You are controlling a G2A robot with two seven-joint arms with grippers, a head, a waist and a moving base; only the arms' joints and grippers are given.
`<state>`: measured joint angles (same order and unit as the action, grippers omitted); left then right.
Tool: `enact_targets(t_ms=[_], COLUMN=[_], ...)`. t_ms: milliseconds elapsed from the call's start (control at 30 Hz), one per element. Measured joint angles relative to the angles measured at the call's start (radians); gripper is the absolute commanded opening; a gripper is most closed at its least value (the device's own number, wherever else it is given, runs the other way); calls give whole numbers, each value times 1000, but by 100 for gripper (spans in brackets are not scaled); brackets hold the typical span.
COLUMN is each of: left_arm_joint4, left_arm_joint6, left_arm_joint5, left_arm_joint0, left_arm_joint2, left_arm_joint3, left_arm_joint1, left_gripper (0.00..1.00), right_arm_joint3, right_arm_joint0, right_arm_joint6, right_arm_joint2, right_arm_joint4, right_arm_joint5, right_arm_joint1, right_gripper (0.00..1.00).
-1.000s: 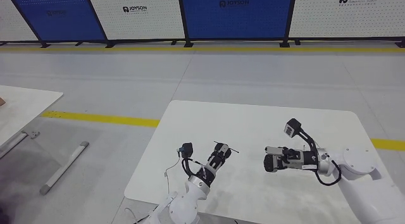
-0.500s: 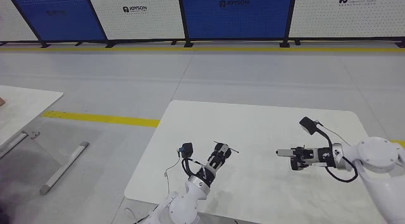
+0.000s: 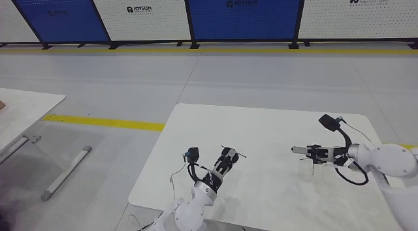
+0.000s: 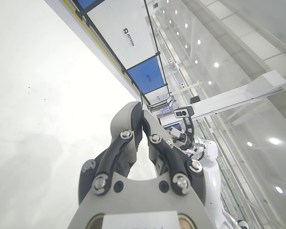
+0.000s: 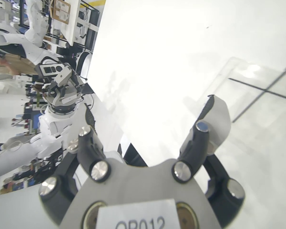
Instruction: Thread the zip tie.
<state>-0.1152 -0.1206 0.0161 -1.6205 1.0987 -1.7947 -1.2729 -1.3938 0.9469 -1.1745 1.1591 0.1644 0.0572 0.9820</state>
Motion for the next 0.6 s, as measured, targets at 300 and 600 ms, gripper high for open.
enact_targets(t_ms=[300, 600], left_arm_joint4=[0, 0], left_arm_joint6=[0, 0], left_arm_joint5=[0, 0], left_arm_joint0=[0, 0], left_arm_joint2=[0, 0], left_arm_joint3=[0, 0], left_arm_joint1=[0, 0], left_gripper=[0, 0], right_arm_joint3=[39, 38], right_arm_joint0=[-84, -82], right_arm_joint6=[-170, -167], right_arm_joint2=[-96, -95], right_arm_joint4=[291, 260], right_arm_joint5=[-99, -94], right_arm_joint1=[-3, -3], right_gripper=[100, 100])
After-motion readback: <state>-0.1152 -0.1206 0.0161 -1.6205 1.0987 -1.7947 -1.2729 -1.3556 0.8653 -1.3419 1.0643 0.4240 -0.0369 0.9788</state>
